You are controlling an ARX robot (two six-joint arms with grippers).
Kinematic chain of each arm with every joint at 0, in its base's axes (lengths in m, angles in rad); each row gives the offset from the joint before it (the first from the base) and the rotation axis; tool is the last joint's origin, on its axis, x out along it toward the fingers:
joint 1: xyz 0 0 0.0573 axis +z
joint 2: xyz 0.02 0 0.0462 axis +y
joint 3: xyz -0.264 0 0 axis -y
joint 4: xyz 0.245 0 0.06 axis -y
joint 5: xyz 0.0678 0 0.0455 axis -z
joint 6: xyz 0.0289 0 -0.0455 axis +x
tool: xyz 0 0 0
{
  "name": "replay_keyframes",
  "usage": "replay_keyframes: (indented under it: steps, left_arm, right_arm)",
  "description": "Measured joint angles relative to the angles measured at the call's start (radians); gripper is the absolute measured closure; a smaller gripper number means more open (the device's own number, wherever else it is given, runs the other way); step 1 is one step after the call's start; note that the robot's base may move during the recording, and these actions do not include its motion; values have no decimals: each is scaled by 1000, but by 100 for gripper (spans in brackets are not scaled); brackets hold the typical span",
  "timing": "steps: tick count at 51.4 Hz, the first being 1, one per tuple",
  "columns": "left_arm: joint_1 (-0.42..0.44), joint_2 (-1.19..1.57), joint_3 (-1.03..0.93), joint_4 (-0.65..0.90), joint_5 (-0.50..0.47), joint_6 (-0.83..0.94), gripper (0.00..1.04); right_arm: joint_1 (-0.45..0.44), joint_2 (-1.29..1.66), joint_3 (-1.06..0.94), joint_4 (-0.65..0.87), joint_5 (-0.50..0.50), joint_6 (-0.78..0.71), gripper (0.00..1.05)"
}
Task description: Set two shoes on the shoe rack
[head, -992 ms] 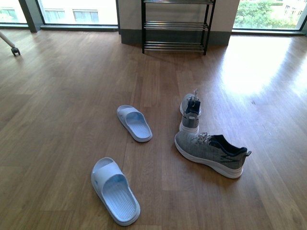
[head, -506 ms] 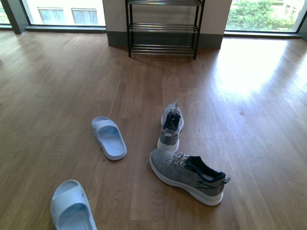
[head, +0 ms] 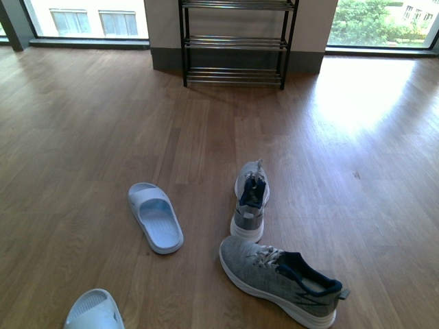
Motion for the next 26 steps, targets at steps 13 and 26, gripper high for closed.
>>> replay_keyframes:
  steps: [13, 26]
  left_arm:
    - [0, 0, 0, 0, -3, 0, 9]
    - [0, 0, 0, 0, -4, 0, 9]
  right_arm:
    - [0, 0, 0, 0, -6, 0, 9]
    - [0, 0, 0, 0, -8, 0, 9]
